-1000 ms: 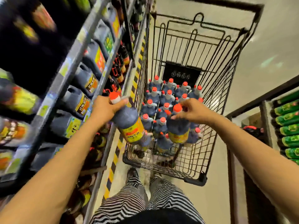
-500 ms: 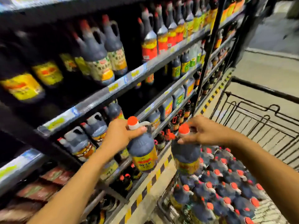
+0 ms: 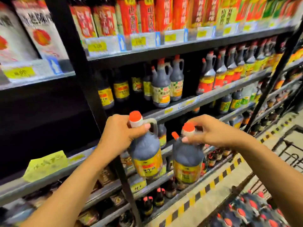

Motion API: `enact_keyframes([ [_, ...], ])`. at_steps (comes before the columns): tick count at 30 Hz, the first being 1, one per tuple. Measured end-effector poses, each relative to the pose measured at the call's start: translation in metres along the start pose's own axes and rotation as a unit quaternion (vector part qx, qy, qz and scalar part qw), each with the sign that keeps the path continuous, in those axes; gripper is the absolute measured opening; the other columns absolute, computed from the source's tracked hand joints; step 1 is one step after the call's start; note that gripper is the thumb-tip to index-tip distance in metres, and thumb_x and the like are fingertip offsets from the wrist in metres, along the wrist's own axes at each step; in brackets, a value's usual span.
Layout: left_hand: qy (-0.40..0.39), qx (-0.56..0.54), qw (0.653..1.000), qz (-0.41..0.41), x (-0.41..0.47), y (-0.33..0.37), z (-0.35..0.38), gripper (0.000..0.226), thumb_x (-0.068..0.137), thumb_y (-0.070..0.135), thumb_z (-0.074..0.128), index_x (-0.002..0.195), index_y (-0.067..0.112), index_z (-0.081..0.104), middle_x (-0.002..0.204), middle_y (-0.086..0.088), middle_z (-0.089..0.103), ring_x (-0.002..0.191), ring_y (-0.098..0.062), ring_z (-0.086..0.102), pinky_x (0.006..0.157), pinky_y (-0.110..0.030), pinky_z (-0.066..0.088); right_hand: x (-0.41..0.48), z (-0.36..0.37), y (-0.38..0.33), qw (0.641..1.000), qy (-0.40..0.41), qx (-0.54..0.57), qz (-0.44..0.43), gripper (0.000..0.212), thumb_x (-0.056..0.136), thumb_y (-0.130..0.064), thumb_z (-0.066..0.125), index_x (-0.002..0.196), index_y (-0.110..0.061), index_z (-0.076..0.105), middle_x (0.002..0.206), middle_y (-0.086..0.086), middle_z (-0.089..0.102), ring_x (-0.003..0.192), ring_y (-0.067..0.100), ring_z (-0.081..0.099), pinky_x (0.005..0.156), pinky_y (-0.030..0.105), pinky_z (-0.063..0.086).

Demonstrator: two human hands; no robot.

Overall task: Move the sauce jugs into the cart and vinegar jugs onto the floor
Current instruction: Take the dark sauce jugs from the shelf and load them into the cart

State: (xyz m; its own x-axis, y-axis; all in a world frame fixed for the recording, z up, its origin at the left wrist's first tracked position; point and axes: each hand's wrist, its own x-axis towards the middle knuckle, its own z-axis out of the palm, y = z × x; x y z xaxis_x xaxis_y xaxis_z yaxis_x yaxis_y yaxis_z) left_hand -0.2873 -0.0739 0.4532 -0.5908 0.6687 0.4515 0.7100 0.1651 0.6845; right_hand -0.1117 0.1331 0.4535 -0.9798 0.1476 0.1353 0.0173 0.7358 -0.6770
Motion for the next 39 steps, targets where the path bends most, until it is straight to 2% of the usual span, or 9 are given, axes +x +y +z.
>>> enact_keyframes([
  [4, 0.065, -0.023, 0.998, 0.015, 0.017, 0.004, -0.021, 0.046, 0.077, 0.027, 0.076, 0.045, 0.012, 0.046, 0.040, 0.008, 0.040, 0.042, -0.002, 0.036, 0.042, -0.014, 0.027, 0.028, -0.020, -0.022, 0.999, 0.025, 0.006, -0.032, 0.029, 0.082, -0.038, 0.070, 0.081, -0.010, 0.064, 0.079, 0.020, 0.062, 0.069, 0.033, 0.058, 0.064, 0.045, 0.047],
  [6, 0.094, -0.028, 0.995, 0.018, 0.028, 0.007, -0.028, 0.044, 0.078, 0.027, 0.075, 0.045, 0.013, 0.049, 0.040, 0.008, 0.044, 0.041, -0.001, 0.040, 0.042, -0.012, 0.029, 0.041, -0.031, -0.032, 0.998, 0.035, 0.009, -0.058, 0.033, 0.081, -0.040, 0.070, 0.082, -0.008, 0.065, 0.082, 0.023, 0.062, 0.072, 0.033, 0.058, 0.067, 0.047, 0.047],
  [10, 0.140, -0.028, 0.989, 0.035, 0.049, 0.015, -0.034, 0.040, 0.078, 0.027, 0.075, 0.046, 0.020, 0.052, 0.039, 0.009, 0.046, 0.041, 0.002, 0.044, 0.040, -0.011, 0.029, 0.069, -0.055, -0.045, 0.996, 0.033, 0.013, -0.080, 0.020, 0.084, -0.025, 0.068, 0.080, -0.007, 0.063, 0.064, -0.003, 0.060, 0.058, 0.009, 0.054, 0.049, 0.019, 0.044],
  [15, 0.204, -0.010, 0.977, 0.051, 0.065, 0.023, -0.025, 0.047, 0.079, 0.024, 0.075, 0.044, 0.025, 0.044, 0.042, 0.010, 0.043, 0.043, 0.001, 0.043, 0.043, -0.013, 0.029, 0.108, -0.077, -0.046, 0.991, 0.032, -0.017, -0.133, 0.020, 0.082, -0.027, 0.070, 0.088, -0.009, 0.066, 0.085, 0.011, 0.068, 0.078, 0.025, 0.065, 0.071, 0.039, 0.053],
  [20, 0.279, 0.043, 0.958, 0.057, 0.077, 0.029, -0.010, 0.058, 0.079, 0.024, 0.075, 0.045, 0.032, 0.029, 0.038, 0.011, 0.029, 0.044, -0.002, 0.039, 0.044, -0.015, 0.025, 0.132, -0.089, -0.041, 0.978, 0.025, -0.061, -0.197, 0.012, 0.083, -0.026, 0.071, 0.084, -0.019, 0.062, 0.080, -0.003, 0.064, 0.072, 0.007, 0.058, 0.067, 0.024, 0.047],
  [24, 0.320, 0.074, 0.943, 0.046, 0.085, 0.020, -0.002, 0.057, 0.079, 0.030, 0.074, 0.047, 0.031, 0.027, 0.040, 0.010, 0.029, 0.044, -0.006, 0.037, 0.045, -0.016, 0.024, 0.145, -0.090, -0.029, 0.972, 0.041, -0.037, -0.230, 0.016, 0.082, -0.024, 0.072, 0.088, -0.013, 0.063, 0.086, 0.003, 0.064, 0.082, 0.015, 0.062, 0.073, 0.021, 0.049],
  [28, 0.338, 0.098, 0.935, 0.030, 0.093, 0.008, 0.007, 0.056, 0.079, 0.031, 0.074, 0.049, 0.031, 0.027, 0.042, 0.010, 0.029, 0.042, -0.006, 0.029, 0.046, -0.018, 0.020, 0.158, -0.086, -0.021, 0.965, 0.038, -0.036, -0.256, 0.015, 0.082, -0.023, 0.073, 0.090, -0.018, 0.062, 0.086, -0.008, 0.060, 0.082, 0.006, 0.059, 0.075, 0.017, 0.044],
  [35, 0.363, 0.096, 0.927, 0.007, 0.102, -0.010, 0.018, 0.056, 0.079, 0.025, 0.075, 0.049, 0.030, 0.028, 0.041, 0.008, 0.028, 0.047, -0.006, 0.039, 0.045, -0.017, 0.025, 0.176, -0.082, -0.012, 0.959, 0.072, -0.038, -0.273, 0.020, 0.082, -0.029, 0.072, 0.092, -0.015, 0.062, 0.089, -0.003, 0.062, 0.086, 0.014, 0.061, 0.077, 0.036, 0.051],
  [39, 0.357, 0.083, 0.930, -0.009, 0.111, -0.022, 0.020, 0.052, 0.079, 0.027, 0.074, 0.049, 0.029, 0.033, 0.041, 0.010, 0.032, 0.044, -0.008, 0.035, 0.046, -0.018, 0.022, 0.186, -0.077, -0.005, 0.959, 0.069, -0.050, -0.272, 0.016, 0.082, -0.029, 0.072, 0.088, -0.022, 0.059, 0.085, -0.009, 0.058, 0.083, 0.011, 0.058, 0.074, 0.036, 0.049],
])
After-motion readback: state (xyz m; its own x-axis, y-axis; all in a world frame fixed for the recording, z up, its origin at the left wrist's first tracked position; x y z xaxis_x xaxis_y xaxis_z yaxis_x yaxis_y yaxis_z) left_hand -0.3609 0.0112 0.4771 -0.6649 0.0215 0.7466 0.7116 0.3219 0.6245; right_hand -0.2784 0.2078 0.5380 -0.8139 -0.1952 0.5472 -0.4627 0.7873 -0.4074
